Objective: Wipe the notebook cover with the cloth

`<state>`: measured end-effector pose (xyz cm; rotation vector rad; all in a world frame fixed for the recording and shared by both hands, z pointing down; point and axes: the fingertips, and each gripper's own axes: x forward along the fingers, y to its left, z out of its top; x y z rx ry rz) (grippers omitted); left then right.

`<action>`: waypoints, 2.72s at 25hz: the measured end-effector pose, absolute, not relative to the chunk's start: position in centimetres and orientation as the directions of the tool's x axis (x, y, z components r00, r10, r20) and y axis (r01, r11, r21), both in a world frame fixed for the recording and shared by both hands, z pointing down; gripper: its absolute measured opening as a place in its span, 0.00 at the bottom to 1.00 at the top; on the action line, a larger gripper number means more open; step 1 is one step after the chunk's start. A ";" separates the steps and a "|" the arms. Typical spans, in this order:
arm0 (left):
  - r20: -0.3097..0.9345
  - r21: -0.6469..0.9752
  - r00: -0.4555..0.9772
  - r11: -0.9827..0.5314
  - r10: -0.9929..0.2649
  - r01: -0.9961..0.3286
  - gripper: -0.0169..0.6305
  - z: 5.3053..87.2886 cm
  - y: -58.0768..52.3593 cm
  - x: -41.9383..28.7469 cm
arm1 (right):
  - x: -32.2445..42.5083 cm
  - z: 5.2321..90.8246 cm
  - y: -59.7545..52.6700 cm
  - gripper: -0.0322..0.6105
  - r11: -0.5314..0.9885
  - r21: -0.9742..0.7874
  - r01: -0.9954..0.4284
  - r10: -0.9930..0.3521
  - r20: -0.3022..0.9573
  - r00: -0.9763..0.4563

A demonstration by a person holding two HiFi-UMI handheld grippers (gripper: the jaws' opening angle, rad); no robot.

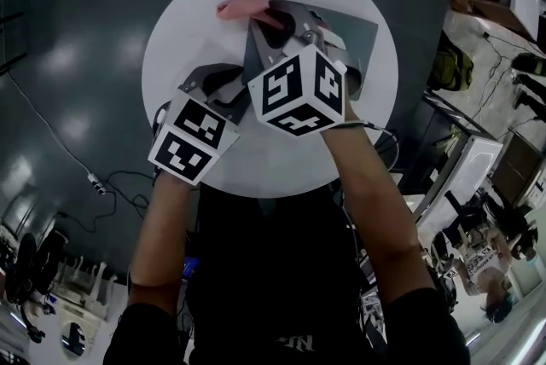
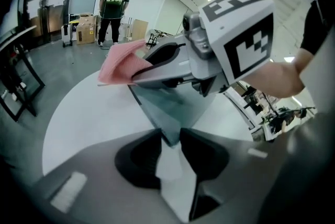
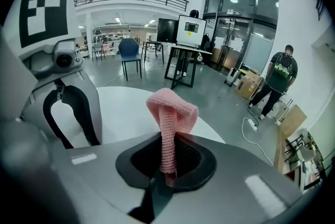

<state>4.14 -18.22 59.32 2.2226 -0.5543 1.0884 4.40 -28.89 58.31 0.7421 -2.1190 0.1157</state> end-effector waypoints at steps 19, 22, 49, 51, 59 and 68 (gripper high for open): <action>0.848 0.286 0.518 -0.726 -0.112 -0.626 0.20 59.2 -18.2 4.4 | 14.6 58.6 -27.3 0.08 0.748 0.195 -0.634 -0.506 0.787 -0.354; 0.852 0.275 0.510 -0.730 -0.116 -0.626 0.20 59.3 -18.0 4.6 | 16.5 58.6 -26.9 0.08 0.728 0.196 -0.657 -0.515 0.788 -0.337; 0.851 0.269 0.510 -0.733 -0.122 -0.625 0.20 59.1 -17.6 5.1 | 23.3 54.8 -25.8 0.09 0.572 0.220 -0.790 -0.603 0.766 -0.224; 0.848 0.278 0.516 -0.731 -0.117 -0.623 0.20 59.2 -17.7 5.0 | 19.7 54.0 -25.8 0.09 0.615 0.179 -0.768 -0.592 0.749 -0.299; 0.843 0.281 0.523 -0.730 -0.122 -0.623 0.20 59.0 -17.9 5.1 | 6.8 56.0 -25.6 0.09 0.769 0.080 -0.634 -0.466 0.749 -0.470; 0.839 0.282 0.530 -0.734 -0.124 -0.618 0.20 59.3 -18.1 4.6 | 4.5 58.2 -25.6 0.09 0.784 0.084 -0.615 -0.432 0.785 -0.444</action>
